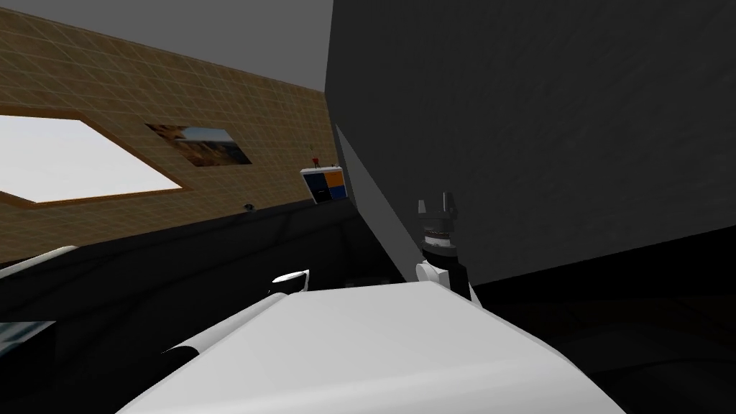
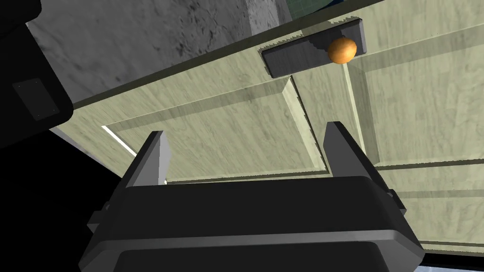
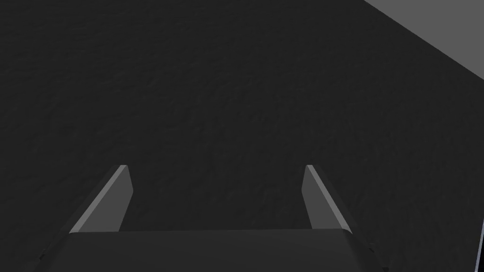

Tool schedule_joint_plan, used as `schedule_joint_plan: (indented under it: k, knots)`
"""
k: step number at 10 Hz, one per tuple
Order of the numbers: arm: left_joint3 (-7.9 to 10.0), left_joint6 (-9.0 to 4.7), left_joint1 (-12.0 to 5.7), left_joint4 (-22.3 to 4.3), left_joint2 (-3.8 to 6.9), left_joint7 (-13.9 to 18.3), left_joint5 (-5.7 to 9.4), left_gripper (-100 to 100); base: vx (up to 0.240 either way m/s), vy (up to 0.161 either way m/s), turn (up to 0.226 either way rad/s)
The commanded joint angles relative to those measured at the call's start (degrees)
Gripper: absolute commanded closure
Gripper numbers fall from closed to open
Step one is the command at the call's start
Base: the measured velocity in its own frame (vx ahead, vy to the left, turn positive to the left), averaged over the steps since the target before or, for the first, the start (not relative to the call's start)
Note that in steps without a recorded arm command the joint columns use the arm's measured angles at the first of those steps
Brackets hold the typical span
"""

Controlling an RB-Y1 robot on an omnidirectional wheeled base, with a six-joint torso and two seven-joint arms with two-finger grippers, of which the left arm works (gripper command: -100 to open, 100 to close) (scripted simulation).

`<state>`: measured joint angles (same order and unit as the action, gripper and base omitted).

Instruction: Push the door open

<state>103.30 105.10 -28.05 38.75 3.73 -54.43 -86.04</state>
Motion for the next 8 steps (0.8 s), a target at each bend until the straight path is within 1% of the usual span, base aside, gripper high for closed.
schedule_joint_plan:
  k: [1,3,4,5,6,7,8]
  knots:
    - [0.88,0.02,-0.32,-0.05,-1.38,1.51,-0.27,-100,-0.089,-0.14,0.131]
    - [1.62,0.12,-0.52,0.45,-2.79,2.53,-0.59,-100,-0.119,-0.133,0.096]
    - [1.93,0.07,-0.3,0.88,-3.4,3.05,-0.84,-100,-0.129,-0.124,0.105]
    - [2.2,-0.02,0.07,1.4,-3.97,3.57,-1.12,-100,-0.14,-0.126,0.051]
    - [2.34,-0.06,0.25,1.66,-4.26,3.83,-1.27,-100,-0.127,-0.106,0.035]
    - [2.76,-0.2,0.8,2.44,-5.11,4.61,-1.7,-100,-0.118,-0.112,0.087]
    - [2.92,-0.41,1.56,3.18,-5.49,5.08,-2.11,-100,-0.126,-0.135,0.068]
